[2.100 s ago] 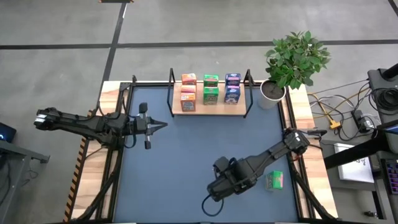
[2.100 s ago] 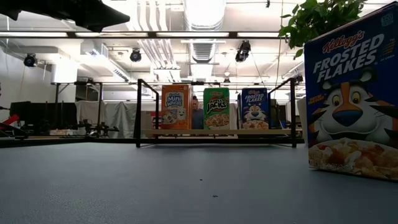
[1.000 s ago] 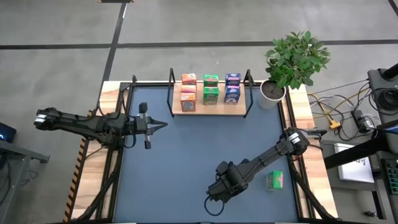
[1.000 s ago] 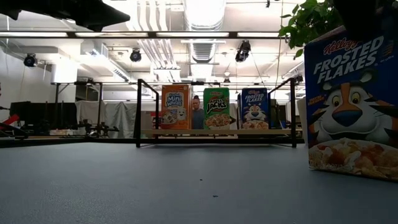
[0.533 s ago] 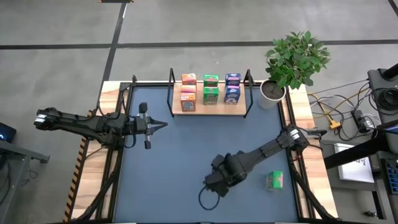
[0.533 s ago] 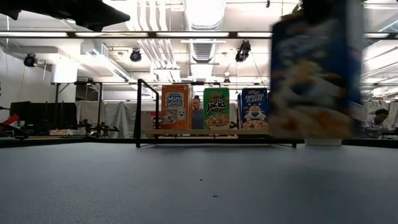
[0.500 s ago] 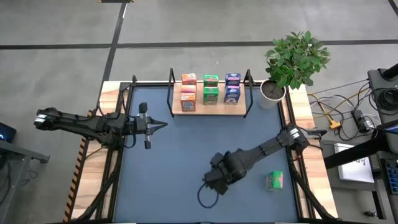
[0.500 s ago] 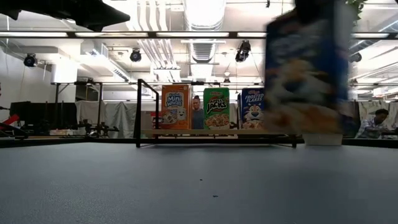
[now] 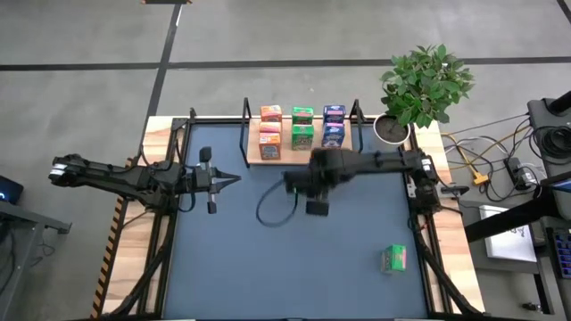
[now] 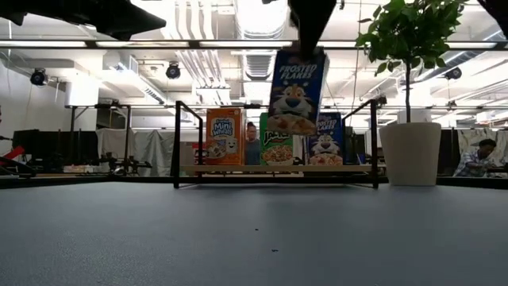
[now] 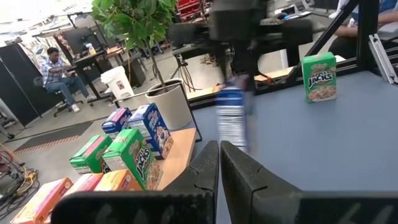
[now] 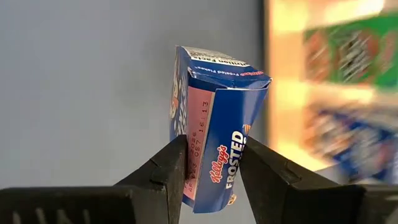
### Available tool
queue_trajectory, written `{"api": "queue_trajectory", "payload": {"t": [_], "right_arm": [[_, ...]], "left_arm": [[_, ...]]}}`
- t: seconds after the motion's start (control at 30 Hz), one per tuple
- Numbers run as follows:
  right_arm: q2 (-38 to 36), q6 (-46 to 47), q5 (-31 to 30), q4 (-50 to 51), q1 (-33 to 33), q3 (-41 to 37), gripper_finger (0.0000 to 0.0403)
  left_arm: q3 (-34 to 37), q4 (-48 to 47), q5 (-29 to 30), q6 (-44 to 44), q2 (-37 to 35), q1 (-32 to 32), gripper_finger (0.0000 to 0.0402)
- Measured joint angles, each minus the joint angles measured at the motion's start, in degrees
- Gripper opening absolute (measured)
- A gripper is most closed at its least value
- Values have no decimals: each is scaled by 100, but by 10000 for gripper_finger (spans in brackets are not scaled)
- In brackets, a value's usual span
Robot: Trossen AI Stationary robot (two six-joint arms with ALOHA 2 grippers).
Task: Stack cereal on shelf
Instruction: Put the blue cereal box on the shelf
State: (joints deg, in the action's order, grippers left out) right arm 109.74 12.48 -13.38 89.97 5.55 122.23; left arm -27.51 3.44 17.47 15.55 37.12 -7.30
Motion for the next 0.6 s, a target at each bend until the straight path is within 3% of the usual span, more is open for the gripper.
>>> {"api": "queue_trajectory", "payload": {"t": [0.17,0.6], "right_arm": [[-66,-1859,-16,10,-707,-15,122],[-59,-2995,187,5,-2007,-147,116]], "left_arm": [[0,-35,0,-53,0,0,0],[20,-244,0,-317,2,-1,0]]}}
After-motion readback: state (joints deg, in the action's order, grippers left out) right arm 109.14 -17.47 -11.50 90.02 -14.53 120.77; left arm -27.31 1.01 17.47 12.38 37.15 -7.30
